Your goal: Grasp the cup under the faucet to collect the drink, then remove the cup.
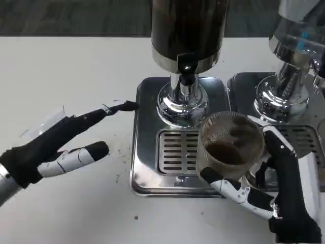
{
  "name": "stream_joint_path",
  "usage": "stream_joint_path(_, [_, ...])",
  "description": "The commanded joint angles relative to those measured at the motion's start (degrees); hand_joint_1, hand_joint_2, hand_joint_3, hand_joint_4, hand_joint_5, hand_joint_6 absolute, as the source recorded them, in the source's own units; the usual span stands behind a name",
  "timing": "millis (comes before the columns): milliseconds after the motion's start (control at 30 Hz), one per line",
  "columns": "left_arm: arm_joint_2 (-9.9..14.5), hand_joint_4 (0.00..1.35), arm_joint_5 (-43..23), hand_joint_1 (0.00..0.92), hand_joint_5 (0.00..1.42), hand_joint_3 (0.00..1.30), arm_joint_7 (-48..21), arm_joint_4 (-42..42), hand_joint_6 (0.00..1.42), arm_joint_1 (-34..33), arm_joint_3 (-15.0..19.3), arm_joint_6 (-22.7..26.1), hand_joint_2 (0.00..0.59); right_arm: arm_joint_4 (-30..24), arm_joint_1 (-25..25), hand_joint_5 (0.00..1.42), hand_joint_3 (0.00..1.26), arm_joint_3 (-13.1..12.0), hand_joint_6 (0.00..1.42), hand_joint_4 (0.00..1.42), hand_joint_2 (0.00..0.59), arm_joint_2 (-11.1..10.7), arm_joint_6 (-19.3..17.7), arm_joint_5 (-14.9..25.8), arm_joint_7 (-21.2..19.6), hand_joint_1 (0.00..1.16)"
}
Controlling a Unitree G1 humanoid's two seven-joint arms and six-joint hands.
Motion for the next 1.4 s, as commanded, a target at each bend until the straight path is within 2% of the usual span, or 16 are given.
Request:
stream_joint_path(33, [2.5,0.02,1.2,0.0,0.03,0.17,0.9,-2.8,0.06,1.8,-1.8,-3.2,0.125,-5.6,1.9,1.0,0.69,-0.9,1.34,0.84,0.205,-0.1,-2.1,1.4,1.2,0.73])
stream_joint_path(367, [6.8,0.0,1.7,0.0,0.0,0.12,1.0,-6.9,0.03,4.3,-5.6,-9.6,0.133,-12.5,6.5,1.02,0.7,-2.0,1.35,0.85,0.213,-1.1,-1.5,2.9,6.2,0.72])
stream_joint_path(767, [11.9,0.0,0.1,0.0,0.0,0.09,2.1,-11.5,0.0,6.5,-9.4,-14.8,0.131,-18.7,13.1,1.03,0.71,-2.5,1.35,0.85,0.219,-1.9,-1.7,4.3,11.5,0.72])
stream_joint_path(1067, [14.9,0.0,-2.1,0.0,0.0,0.09,2.9,-13.9,0.0,8.5,-12.1,-16.6,0.131,-21.5,17.2,1.04,0.72,-2.4,1.36,0.86,0.21,-1.2,-2.2,4.3,13.0,0.71])
stream_joint_path(1400, [16.7,0.0,-2.6,0.0,0.0,0.09,4.6,-15.2,0.0,9.9,-12.6,-18.3,0.131,-23.1,19.9,1.04,0.72,-2.6,1.37,0.86,0.209,-1.0,-2.8,4.5,13.5,0.71])
